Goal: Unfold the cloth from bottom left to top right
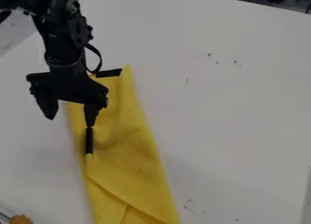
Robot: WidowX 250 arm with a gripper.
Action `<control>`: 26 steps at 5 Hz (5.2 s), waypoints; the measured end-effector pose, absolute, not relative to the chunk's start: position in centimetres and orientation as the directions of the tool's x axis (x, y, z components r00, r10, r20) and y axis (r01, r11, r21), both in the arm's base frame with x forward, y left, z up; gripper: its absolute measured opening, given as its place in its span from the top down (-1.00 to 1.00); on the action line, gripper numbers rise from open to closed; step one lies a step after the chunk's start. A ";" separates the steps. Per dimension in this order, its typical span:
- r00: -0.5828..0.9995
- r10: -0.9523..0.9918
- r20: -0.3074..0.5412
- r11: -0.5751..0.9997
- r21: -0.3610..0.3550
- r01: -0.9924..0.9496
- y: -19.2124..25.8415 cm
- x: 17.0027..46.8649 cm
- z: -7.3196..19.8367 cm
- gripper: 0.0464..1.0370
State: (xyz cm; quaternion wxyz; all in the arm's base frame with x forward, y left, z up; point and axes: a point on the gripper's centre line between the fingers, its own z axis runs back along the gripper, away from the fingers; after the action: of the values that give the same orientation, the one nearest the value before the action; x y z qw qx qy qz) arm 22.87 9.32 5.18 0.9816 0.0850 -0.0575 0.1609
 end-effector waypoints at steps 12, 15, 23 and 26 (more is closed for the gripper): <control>0.924 0.314 0.217 0.940 0.063 -0.334 4.3 25.7 6.1 0.98; 0.962 0.205 0.178 0.979 -0.049 -0.199 -0.2 30.8 3.9 0.98; 0.888 0.407 0.214 0.908 -0.198 -0.368 -6.1 36.4 3.2 0.09; 0.900 0.347 0.262 0.934 -0.009 -0.357 -6.8 37.2 4.3 -0.93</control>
State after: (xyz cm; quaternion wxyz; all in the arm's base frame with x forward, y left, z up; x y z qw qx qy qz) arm 37.23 -6.82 4.26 0.9746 0.0196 -0.1310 0.1807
